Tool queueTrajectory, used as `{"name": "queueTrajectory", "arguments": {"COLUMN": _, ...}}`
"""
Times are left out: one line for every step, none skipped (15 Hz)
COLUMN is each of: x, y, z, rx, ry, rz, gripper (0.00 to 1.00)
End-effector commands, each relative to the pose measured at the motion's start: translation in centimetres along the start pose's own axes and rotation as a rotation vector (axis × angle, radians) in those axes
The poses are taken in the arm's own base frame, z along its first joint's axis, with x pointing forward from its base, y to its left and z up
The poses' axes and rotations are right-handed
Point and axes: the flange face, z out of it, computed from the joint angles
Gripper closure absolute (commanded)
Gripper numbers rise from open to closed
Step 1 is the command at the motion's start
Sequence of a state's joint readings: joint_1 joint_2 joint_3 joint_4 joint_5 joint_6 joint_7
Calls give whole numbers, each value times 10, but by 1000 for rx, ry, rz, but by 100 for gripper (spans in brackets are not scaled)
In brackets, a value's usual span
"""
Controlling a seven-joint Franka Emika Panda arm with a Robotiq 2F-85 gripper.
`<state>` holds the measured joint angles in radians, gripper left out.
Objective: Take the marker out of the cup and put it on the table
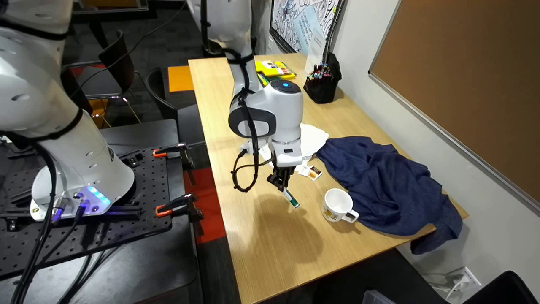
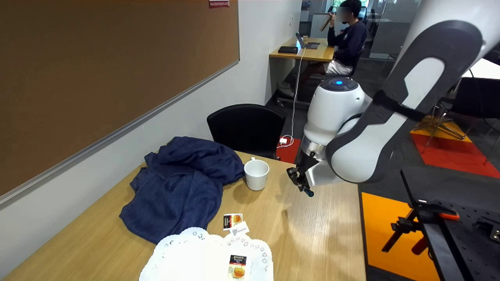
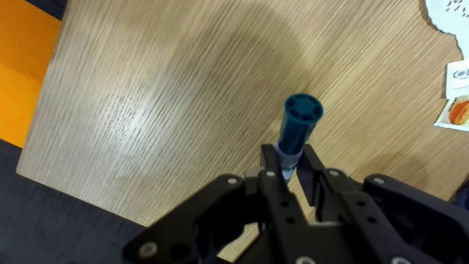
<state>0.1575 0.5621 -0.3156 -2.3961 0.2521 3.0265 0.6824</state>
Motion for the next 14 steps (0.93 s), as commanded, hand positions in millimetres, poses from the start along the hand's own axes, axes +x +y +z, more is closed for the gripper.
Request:
{"name": "queueTrajectory", "arguments": {"x": -3, "y": -10, "z": 27, "rx": -9, "ry": 38, "rz": 70, "gripper": 95}}
{"name": "queueTrajectory", "arguments": {"x": -4, "y": -12, "z": 34, "rx": -8, "ry": 43, "rz": 76, "gripper": 95}}
{"name": "queueTrajectory", "arguments": {"x": -6, "y": -15, "z": 41, "rx": -10, "ry": 47, "rz": 82, "gripper": 95}}
{"name": "queueTrajectory", "arguments": {"x": -6, "y": -16, "z": 46, "rx": -14, "ry": 53, "rz": 85, "gripper": 95}}
{"name": "queueTrajectory", "arguments": {"x": -7, "y": -19, "z": 52, "rx": -19, "ry": 53, "rz": 86, "gripper": 95}}
{"name": "queueTrajectory", "arguments": {"x": -8, "y": -21, "z": 57, "rx": -25, "ry": 54, "rz": 80, "gripper": 56}}
{"name": "queueTrajectory", "arguments": {"x": -9, "y": -23, "z": 61, "rx": -27, "ry": 56, "rz": 76, "gripper": 55}}
{"name": "queueTrajectory", "arguments": {"x": -9, "y": -24, "z": 63, "rx": -28, "ry": 59, "rz": 69, "gripper": 48}}
{"name": "queueTrajectory", "arguments": {"x": -10, "y": -27, "z": 65, "rx": -26, "ry": 60, "rz": 65, "gripper": 41}}
{"name": "queueTrajectory", "arguments": {"x": -9, "y": -28, "z": 66, "rx": -21, "ry": 64, "rz": 63, "gripper": 32}}
{"name": "queueTrajectory", "arguments": {"x": -8, "y": -29, "z": 65, "rx": -15, "ry": 67, "rz": 61, "gripper": 26}}
{"name": "queueTrajectory", "arguments": {"x": -7, "y": -30, "z": 64, "rx": -10, "ry": 72, "rz": 61, "gripper": 17}}
{"name": "queueTrajectory", "arguments": {"x": -6, "y": -30, "z": 60, "rx": -2, "ry": 76, "rz": 63, "gripper": 11}}
{"name": "queueTrajectory", "arguments": {"x": -4, "y": -29, "z": 55, "rx": 8, "ry": 83, "rz": 67, "gripper": 4}}
